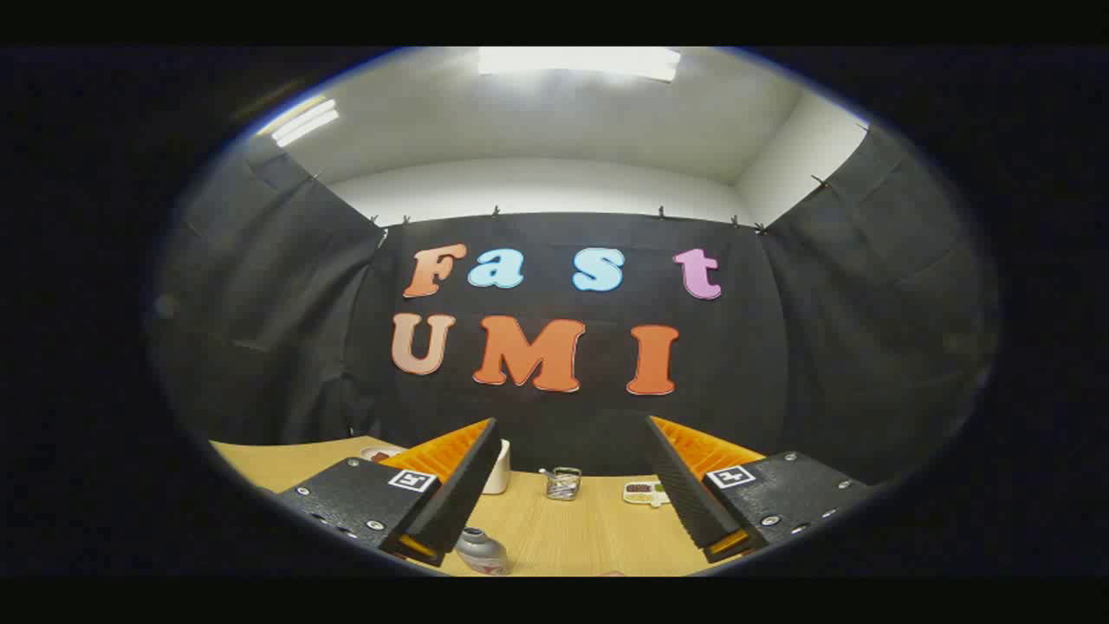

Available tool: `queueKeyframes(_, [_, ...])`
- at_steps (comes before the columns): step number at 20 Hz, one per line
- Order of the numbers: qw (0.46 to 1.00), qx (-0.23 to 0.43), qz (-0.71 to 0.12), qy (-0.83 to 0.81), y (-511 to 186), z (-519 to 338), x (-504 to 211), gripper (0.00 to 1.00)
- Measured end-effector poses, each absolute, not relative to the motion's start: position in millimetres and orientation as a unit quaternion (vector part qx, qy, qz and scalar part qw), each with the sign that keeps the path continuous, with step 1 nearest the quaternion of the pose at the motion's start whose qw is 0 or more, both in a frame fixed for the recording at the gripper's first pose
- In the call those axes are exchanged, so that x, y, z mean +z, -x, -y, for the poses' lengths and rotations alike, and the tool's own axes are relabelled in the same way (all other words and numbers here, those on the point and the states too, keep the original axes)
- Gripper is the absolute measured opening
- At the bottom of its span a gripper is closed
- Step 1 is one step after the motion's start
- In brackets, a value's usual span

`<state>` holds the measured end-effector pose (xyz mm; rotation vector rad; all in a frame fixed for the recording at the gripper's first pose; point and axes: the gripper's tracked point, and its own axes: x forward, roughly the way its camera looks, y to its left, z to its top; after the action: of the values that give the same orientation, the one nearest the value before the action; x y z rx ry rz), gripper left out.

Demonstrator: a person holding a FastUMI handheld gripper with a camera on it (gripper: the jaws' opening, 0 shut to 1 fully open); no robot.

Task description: Take the bottle from table, then pour the juice into the cup, finally place the bottle on the coaster

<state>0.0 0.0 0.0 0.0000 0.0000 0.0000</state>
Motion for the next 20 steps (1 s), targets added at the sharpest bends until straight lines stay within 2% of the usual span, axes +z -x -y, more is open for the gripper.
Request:
queueKeyframes(11, [1.0, -0.007, 0.02, -0.003, -1.6, 2.3, 5.6, 0.97])
queueKeyframes(20, [1.0, 0.012, 0.012, -0.004, -1.9, -13.1, -2.5, 0.97])
